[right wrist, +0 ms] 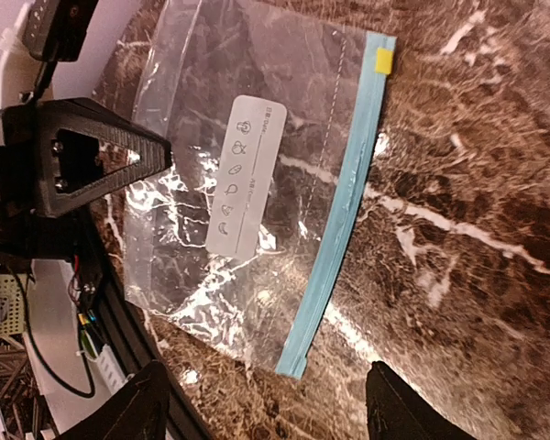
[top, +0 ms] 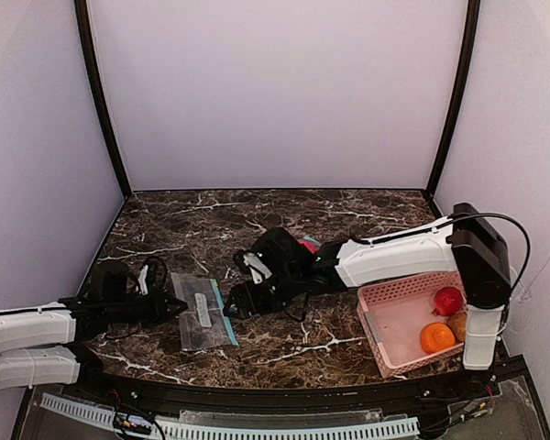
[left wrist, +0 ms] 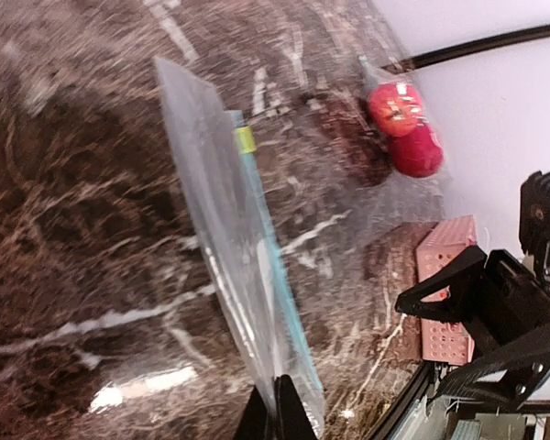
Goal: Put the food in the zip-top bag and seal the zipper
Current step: Pick up the zipper food storage bag at the center of the board, then pass from the left arm to the right
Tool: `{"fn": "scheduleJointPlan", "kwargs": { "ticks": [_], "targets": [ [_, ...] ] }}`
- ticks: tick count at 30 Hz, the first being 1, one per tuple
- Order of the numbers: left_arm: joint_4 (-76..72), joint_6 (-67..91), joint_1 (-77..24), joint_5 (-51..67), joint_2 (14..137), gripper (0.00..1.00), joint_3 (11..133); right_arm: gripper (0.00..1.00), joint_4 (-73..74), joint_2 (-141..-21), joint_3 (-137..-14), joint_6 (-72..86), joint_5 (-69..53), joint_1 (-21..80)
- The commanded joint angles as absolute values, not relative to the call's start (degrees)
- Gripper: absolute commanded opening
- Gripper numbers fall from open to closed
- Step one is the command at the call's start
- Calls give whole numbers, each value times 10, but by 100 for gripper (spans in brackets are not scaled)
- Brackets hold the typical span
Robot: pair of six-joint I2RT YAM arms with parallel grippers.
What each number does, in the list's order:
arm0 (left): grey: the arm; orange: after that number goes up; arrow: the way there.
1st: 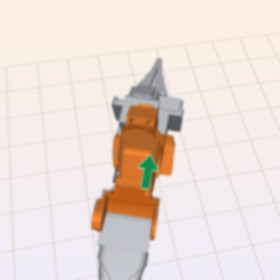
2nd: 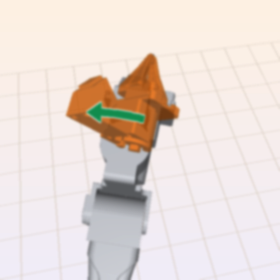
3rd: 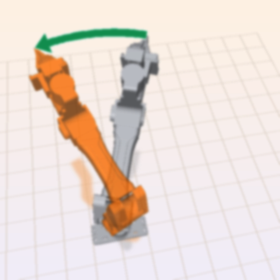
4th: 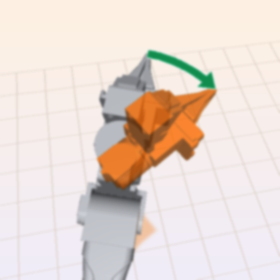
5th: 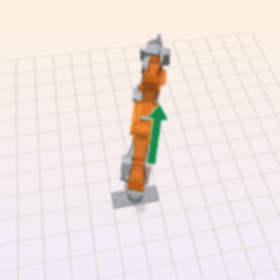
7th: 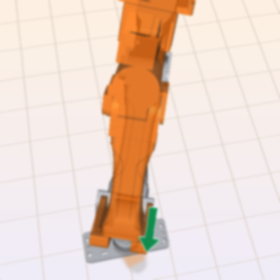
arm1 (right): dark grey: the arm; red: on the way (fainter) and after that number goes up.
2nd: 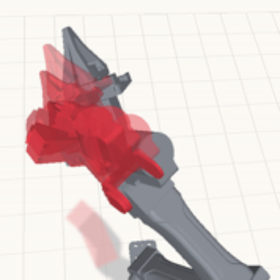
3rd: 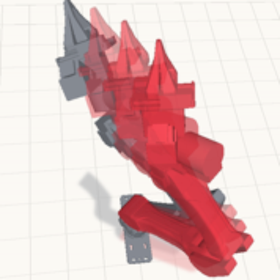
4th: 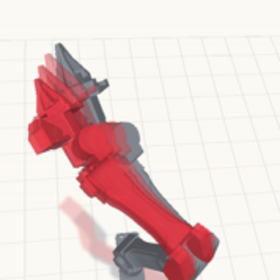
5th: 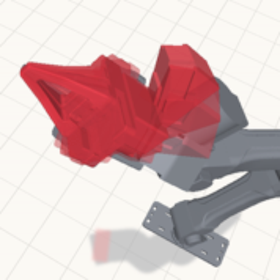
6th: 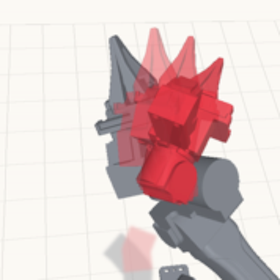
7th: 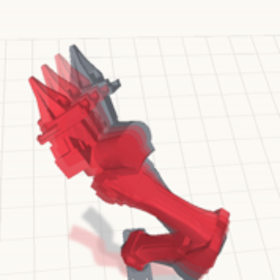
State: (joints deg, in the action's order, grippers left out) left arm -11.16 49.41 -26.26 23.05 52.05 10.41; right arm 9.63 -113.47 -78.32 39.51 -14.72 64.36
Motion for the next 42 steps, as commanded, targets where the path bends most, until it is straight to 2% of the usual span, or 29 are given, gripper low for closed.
{"fn": "scheduleJointPlan", "kwargs": {
  "ticks": [1,11,17,32,34,42],
  "targets": [
    [-132,412,-265,305,478,1,141,74,51,-1037,-722,394,-148,616],
    [-203,416,-281,461,428,1,188,79,-100,-903,-586,428,-244,567],
    [-209,424,-348,463,444,1,262,80,-224,-864,-525,453,-281,565],
    [-243,419,-479,446,525,1,394,79,-346,-812,-485,447,-333,565],
    [-244,416,-490,443,534,1,398,74,-354,-804,-486,445,-340,565],
    [-247,408,-502,426,533,1,395,40,-361,-785,-479,450,-333,563]
  ]
}}
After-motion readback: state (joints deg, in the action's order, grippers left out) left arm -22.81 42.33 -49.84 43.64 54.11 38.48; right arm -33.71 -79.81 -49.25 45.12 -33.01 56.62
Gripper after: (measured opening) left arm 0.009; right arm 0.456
